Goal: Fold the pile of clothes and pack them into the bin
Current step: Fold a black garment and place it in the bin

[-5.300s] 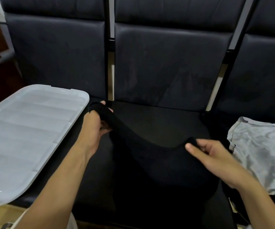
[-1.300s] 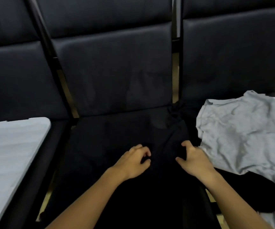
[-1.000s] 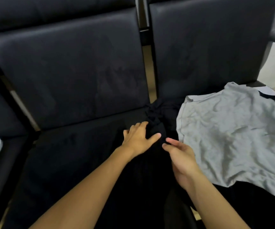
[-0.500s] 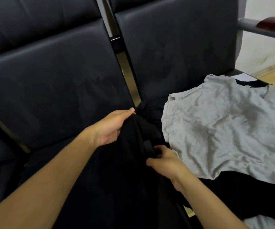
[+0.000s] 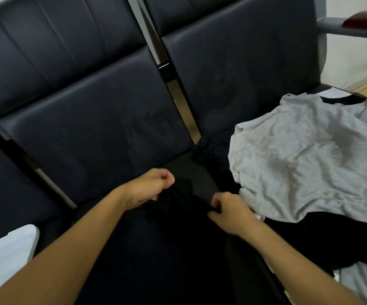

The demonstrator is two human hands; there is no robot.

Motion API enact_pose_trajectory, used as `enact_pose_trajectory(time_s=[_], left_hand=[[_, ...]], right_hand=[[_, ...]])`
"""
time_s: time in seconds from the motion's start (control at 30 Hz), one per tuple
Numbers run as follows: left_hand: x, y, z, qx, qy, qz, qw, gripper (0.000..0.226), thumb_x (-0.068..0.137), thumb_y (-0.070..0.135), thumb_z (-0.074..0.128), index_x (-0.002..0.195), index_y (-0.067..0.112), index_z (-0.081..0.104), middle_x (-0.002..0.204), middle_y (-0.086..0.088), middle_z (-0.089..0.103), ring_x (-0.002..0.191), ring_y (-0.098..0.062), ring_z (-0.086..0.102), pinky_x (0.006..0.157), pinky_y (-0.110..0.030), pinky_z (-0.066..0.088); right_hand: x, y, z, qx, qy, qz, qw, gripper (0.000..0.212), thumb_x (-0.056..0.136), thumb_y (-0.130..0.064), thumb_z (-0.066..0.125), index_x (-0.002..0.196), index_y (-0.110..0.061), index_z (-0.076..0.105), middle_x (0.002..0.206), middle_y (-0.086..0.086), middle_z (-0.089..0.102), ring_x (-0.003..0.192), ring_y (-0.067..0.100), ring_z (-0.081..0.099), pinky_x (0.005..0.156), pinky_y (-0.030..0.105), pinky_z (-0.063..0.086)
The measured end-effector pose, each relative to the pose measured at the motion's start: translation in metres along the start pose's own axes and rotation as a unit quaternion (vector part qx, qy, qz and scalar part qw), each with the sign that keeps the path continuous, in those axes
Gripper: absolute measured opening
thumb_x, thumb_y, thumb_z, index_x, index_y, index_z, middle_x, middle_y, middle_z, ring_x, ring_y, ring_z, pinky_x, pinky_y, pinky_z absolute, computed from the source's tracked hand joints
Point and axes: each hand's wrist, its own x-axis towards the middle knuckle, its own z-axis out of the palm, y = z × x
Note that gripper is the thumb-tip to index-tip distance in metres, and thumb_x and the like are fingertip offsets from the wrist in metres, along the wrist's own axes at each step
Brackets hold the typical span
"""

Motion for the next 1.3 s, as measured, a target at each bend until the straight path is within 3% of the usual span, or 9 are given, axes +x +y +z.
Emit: enact_pose_trajectory(time_s=[0.13, 0.23, 0.43, 0.6, 0.77, 0.9, 1.03, 1.17, 1.3], left_hand=[[-0.005, 0.018, -0.004, -0.248, 0.002, 0.082, 0.965, 0.030, 0.096, -0.001, 0.053, 0.123, 0.013, 0.058, 0.108, -0.013, 0.071, 0.100, -0.024, 0.066, 0.087, -0.035, 0.053], [0.002, 0.052, 0.004, -0.332, 0.001, 0.123, 0.935, 0.047, 0.088, -0.010, 0.058, 0.128, 0.015, 0.057, 0.111, -0.017, 0.071, 0.103, -0.025, 0.069, 0.084, -0.032, 0.057], [0.043, 0.116, 0.045, -0.335, 0.014, 0.121, 0.934, 0.045, 0.085, -0.004, 0.068, 0.124, 0.019, 0.064, 0.117, -0.011, 0.067, 0.106, -0.024, 0.068, 0.085, -0.032, 0.059], [0.079, 0.142, 0.071, -0.265, 0.039, 0.155, 0.951, 0.051, 0.073, -0.009, 0.071, 0.115, 0.020, 0.069, 0.123, -0.015, 0.063, 0.117, -0.024, 0.061, 0.099, -0.037, 0.052], [0.109, 0.161, 0.097, -0.052, 0.085, 0.230, 0.968, 0.038, 0.082, -0.008, 0.067, 0.109, 0.019, 0.067, 0.095, -0.003, 0.069, 0.084, -0.013, 0.068, 0.076, -0.026, 0.057], [0.125, 0.168, 0.114, 0.166, 0.134, 0.289, 0.933, 0.020, 0.084, 0.007, 0.070, 0.089, 0.025, 0.063, 0.081, 0.012, 0.054, 0.071, -0.005, 0.050, 0.066, -0.020, 0.041], [0.127, 0.174, 0.119, 0.277, 0.161, 0.332, 0.887, 0.012, 0.090, 0.007, 0.062, 0.091, 0.017, 0.055, 0.092, 0.004, 0.058, 0.083, -0.014, 0.054, 0.073, -0.033, 0.045], [0.125, 0.175, 0.118, 0.257, 0.145, 0.359, 0.886, 0.014, 0.090, -0.002, 0.057, 0.088, 0.011, 0.054, 0.093, -0.001, 0.057, 0.076, -0.007, 0.053, 0.070, -0.030, 0.047], [0.126, 0.174, 0.117, 0.222, 0.141, 0.369, 0.892, 0.023, 0.087, -0.012, 0.049, 0.091, 0.010, 0.055, 0.097, -0.005, 0.058, 0.081, -0.015, 0.058, 0.073, -0.032, 0.056]], right_hand=[[-0.003, 0.006, -0.057, 0.470, -0.051, 0.120, 0.873, 0.009, 0.090, -0.011, 0.067, 0.088, -0.013, 0.059, 0.085, 0.015, 0.067, 0.082, 0.022, 0.068, 0.073, 0.030, 0.059], [-0.015, 0.024, -0.084, 0.596, -0.089, 0.124, 0.788, 0.022, 0.086, -0.003, 0.071, 0.094, -0.016, 0.055, 0.095, 0.017, 0.060, 0.087, 0.028, 0.057, 0.091, 0.039, 0.053], [-0.033, 0.051, -0.114, 0.763, -0.040, 0.192, 0.616, 0.052, 0.070, 0.007, 0.065, 0.120, -0.010, 0.060, 0.109, 0.010, 0.070, 0.084, 0.018, 0.069, 0.076, 0.029, 0.060], [-0.043, 0.076, -0.124, 0.547, 0.073, 0.233, 0.801, 0.047, 0.079, 0.001, 0.077, 0.123, -0.009, 0.062, 0.108, 0.012, 0.072, 0.083, 0.020, 0.071, 0.063, 0.028, 0.057], [-0.044, 0.107, -0.126, 0.138, 0.152, 0.237, 0.949, 0.022, 0.082, -0.021, 0.078, 0.101, -0.014, 0.070, 0.083, 0.005, 0.068, 0.069, 0.017, 0.064, 0.061, 0.030, 0.052], [-0.043, 0.116, -0.122, -0.051, 0.127, 0.244, 0.960, 0.037, 0.085, -0.050, 0.069, 0.087, -0.014, 0.063, 0.096, 0.009, 0.064, 0.086, 0.023, 0.062, 0.066, 0.030, 0.044], [-0.048, 0.117, -0.140, 0.085, 0.140, 0.259, 0.952, 0.038, 0.081, -0.046, 0.075, 0.083, -0.009, 0.065, 0.075, 0.006, 0.066, 0.064, 0.020, 0.064, 0.058, 0.031, 0.051], [-0.052, 0.120, -0.150, 0.277, 0.115, 0.278, 0.913, 0.032, 0.078, -0.015, 0.083, 0.096, -0.013, 0.056, 0.095, 0.007, 0.061, 0.084, 0.025, 0.066, 0.079, 0.040, 0.058], [-0.053, 0.127, -0.155, 0.269, 0.078, 0.277, 0.919, 0.038, 0.072, -0.006, 0.086, 0.096, -0.015, 0.059, 0.107, 0.008, 0.066, 0.097, 0.025, 0.065, 0.090, 0.041, 0.054]])
